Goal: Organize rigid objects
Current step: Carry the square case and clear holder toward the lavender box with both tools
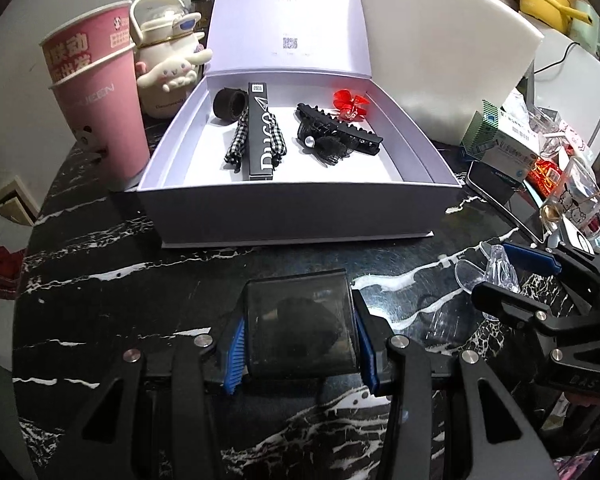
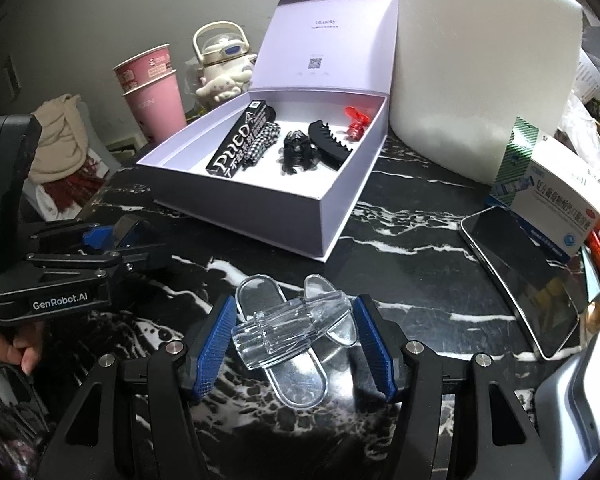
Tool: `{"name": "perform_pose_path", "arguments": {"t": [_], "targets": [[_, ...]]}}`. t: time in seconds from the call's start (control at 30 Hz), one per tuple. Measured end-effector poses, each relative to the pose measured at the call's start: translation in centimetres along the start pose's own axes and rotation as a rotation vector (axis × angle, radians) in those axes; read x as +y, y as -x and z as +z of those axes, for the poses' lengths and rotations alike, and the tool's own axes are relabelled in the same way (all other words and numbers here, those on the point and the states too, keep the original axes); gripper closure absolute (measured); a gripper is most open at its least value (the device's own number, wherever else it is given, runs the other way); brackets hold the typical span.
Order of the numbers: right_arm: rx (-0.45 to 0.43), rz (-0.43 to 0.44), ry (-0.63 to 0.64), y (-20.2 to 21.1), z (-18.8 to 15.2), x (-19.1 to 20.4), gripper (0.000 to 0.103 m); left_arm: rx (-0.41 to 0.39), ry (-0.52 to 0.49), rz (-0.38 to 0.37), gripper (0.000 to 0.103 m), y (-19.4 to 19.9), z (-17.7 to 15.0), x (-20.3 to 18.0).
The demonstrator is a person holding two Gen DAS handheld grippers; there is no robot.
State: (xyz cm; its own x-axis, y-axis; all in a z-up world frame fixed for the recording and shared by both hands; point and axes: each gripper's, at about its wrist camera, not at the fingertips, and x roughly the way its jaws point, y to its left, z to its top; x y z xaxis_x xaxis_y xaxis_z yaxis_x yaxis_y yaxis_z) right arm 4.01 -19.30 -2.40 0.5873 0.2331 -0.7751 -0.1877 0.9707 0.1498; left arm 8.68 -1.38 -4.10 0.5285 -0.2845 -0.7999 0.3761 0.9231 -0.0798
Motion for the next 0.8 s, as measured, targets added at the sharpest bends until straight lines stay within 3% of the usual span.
{"name": "perform_pose_path", "arguments": {"t": [0.8], "targets": [[-0.049,-0.007,0.064,1.5,1.5,1.8,0.042,-0.054,-0.047,0.0,0.059,2.4,1.9,-0.4]]}}
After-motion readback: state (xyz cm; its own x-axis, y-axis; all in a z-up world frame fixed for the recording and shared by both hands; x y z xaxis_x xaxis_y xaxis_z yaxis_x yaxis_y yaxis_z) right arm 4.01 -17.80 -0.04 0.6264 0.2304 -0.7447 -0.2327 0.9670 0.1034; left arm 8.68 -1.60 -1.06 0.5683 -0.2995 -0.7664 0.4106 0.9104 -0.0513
